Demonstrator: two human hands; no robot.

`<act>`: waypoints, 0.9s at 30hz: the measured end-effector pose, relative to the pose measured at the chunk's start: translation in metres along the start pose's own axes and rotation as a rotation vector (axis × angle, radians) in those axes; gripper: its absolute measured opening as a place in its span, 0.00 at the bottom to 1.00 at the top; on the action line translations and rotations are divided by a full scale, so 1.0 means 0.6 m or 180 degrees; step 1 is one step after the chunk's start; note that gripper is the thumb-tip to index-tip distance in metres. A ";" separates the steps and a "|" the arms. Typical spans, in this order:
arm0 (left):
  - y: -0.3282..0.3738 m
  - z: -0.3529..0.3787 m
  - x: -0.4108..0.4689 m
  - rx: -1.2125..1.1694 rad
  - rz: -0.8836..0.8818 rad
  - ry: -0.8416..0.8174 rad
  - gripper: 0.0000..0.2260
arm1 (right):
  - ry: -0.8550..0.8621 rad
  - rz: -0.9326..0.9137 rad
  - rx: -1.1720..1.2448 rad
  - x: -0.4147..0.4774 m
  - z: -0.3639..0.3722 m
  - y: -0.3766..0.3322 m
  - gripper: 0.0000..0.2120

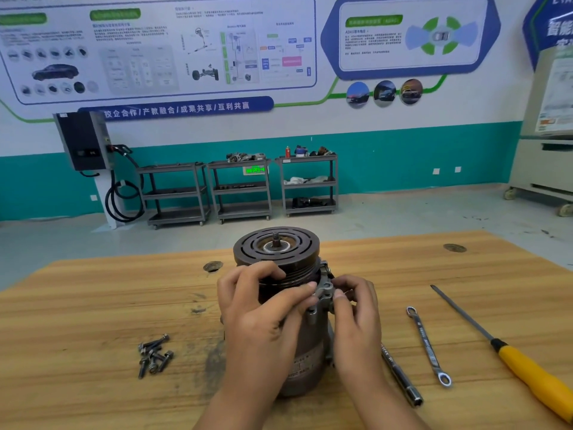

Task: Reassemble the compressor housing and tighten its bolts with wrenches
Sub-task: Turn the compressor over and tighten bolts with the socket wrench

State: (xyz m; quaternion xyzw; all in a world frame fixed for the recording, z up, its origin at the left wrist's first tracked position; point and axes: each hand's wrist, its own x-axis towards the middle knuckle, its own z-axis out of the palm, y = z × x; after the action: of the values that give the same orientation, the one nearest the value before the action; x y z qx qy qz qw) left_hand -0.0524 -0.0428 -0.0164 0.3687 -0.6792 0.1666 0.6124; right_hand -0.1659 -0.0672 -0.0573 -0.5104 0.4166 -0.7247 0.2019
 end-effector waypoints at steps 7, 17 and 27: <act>-0.010 0.006 -0.024 0.0110 0.0115 -0.0040 0.10 | 0.0009 -0.0018 0.0093 -0.001 -0.001 -0.008 0.05; -0.011 0.011 -0.052 0.0072 0.0073 -0.0165 0.18 | 0.0008 0.0183 0.0050 0.017 -0.022 -0.005 0.08; -0.016 0.009 -0.052 -0.0084 -0.0140 -0.0108 0.27 | -0.2150 0.2008 -0.3751 0.069 -0.160 0.002 0.18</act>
State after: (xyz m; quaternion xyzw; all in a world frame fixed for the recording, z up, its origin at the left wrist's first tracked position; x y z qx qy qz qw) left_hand -0.0500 -0.0436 -0.0493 0.3781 -0.6834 0.1379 0.6091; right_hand -0.2696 -0.0595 -0.0468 -0.5850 0.7778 -0.0931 0.2102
